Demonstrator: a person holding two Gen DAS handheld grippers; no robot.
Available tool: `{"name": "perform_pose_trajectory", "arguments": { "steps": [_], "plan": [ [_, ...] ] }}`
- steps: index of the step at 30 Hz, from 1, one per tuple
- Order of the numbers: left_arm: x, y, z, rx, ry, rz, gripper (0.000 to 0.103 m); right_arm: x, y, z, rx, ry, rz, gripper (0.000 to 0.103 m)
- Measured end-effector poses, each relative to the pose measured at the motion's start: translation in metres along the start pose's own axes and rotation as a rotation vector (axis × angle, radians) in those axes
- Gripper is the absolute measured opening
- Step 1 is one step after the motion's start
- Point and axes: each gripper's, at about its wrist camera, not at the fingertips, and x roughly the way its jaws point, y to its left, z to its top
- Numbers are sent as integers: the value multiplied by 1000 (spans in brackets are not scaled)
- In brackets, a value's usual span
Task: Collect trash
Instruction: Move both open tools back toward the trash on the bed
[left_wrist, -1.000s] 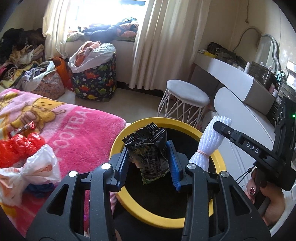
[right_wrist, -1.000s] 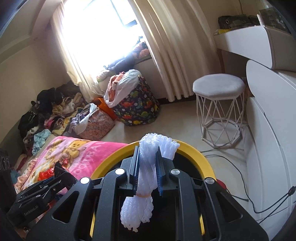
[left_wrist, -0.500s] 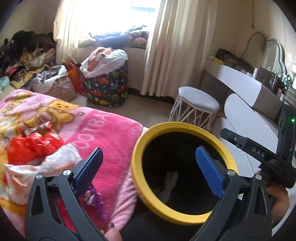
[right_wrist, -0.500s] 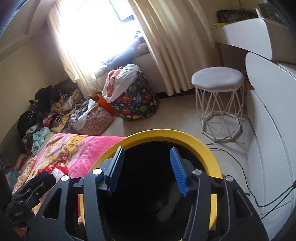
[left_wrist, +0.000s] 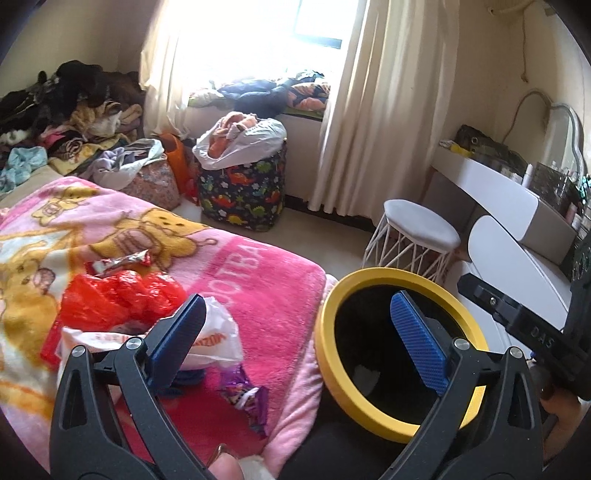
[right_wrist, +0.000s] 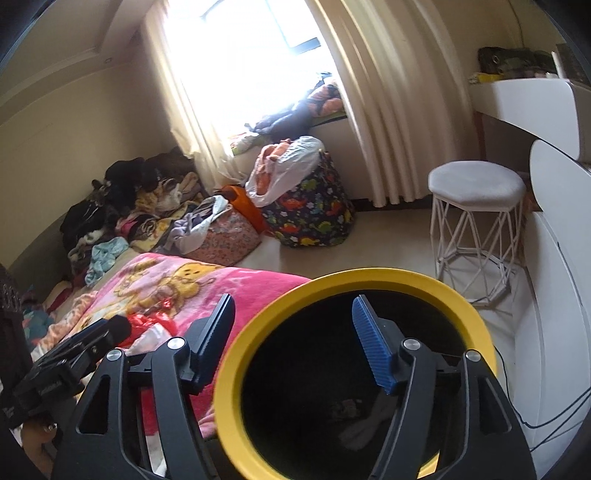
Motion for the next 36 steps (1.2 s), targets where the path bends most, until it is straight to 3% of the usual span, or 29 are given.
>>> {"name": "perform_pose_trajectory", "arguments": {
  "steps": [10, 36],
  "plan": [
    [-17, 27, 2, -49, -33, 39, 92, 1, 28, -6, -66, 18, 46, 72],
    [-51, 112, 2, -184, -81, 162, 92, 15, 114, -41, -261, 148, 194, 74]
  ]
}}
